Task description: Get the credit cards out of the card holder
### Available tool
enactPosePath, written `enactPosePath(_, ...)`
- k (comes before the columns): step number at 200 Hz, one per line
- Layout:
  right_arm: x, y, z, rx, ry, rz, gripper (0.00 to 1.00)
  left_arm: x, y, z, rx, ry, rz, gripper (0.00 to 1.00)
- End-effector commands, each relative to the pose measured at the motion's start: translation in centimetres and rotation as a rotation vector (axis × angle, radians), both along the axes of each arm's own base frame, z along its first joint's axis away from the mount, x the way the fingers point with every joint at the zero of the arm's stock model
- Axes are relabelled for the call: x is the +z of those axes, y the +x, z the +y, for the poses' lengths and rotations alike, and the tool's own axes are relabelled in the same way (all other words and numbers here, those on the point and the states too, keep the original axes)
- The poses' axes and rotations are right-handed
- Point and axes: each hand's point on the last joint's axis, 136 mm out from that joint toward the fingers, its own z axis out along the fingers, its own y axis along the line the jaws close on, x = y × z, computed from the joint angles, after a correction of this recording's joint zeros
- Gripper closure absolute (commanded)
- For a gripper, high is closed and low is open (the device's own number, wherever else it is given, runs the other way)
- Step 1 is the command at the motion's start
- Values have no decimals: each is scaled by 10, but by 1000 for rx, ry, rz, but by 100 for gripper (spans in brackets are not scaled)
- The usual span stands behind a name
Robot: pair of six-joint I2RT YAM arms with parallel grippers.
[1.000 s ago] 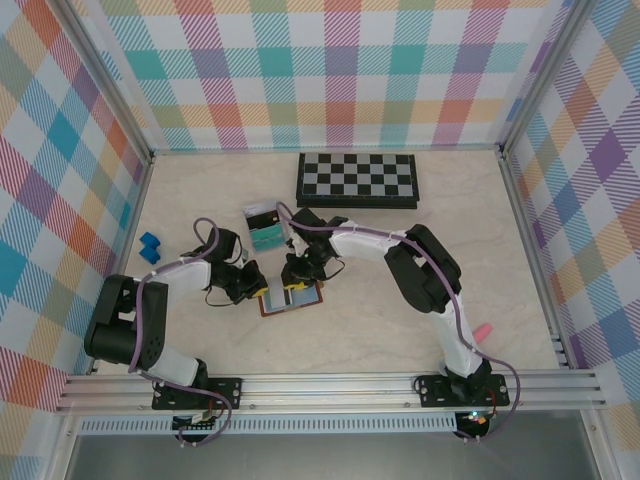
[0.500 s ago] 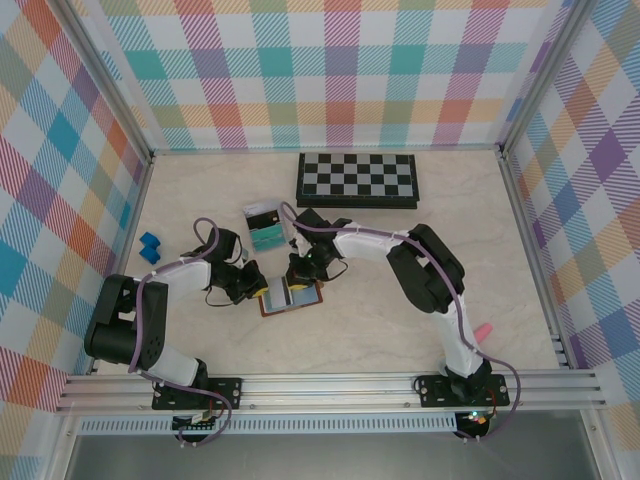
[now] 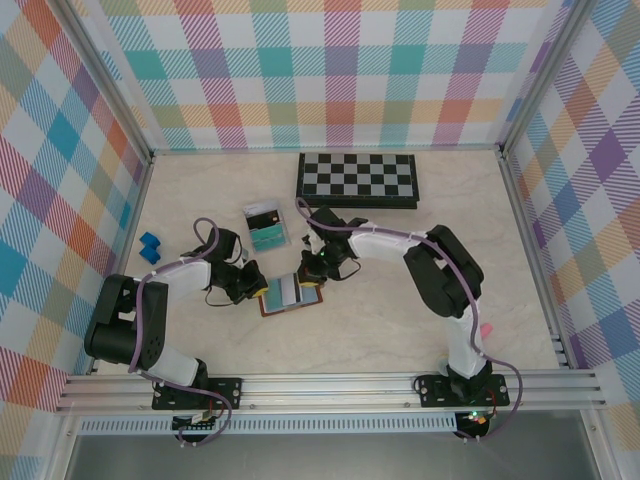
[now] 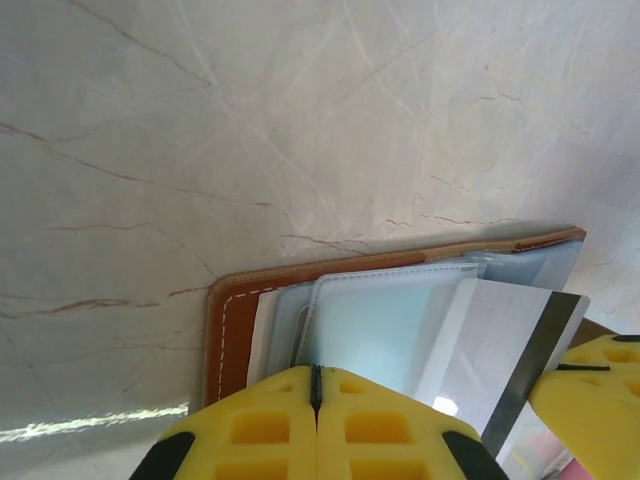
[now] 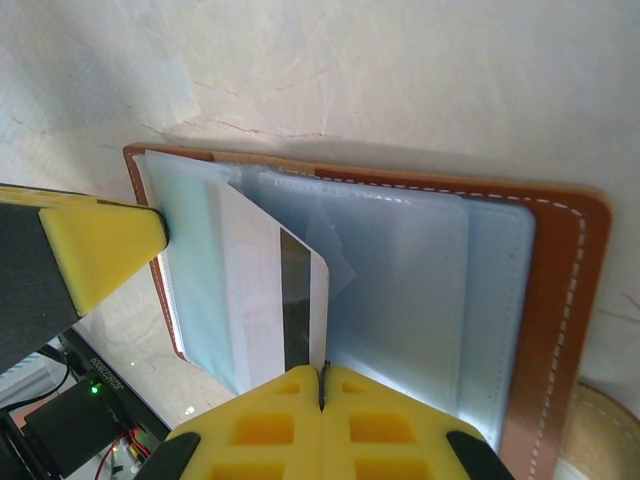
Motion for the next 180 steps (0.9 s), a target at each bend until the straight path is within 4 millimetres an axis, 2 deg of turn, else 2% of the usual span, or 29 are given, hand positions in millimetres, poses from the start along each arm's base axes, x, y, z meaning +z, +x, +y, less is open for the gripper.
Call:
enactPosePath(1,15,9,-7,-46,26,-51,100,10,4,3,-6,6,-22,93)
enactPosePath(20,24,13,-4,-58,105,-63,100,27,11,-2,-4,-28,-69,81)
enactPosePath(71,53,15,-2,-66,278,-76,100,70,21,-22,16,-210,-213,35)
enactPosePath(86,60,17,-4,-73,331,-71,100,76,21,-28,-2,-259,-246,27)
enactPosePath(127,81,20,-7,-83,434,-65,100,91,19,-43,-36,-393,-277,15)
enactPosePath(180,109,25,-3,-93,556,-46,100,104,21,-60,-41,-524,-266,12)
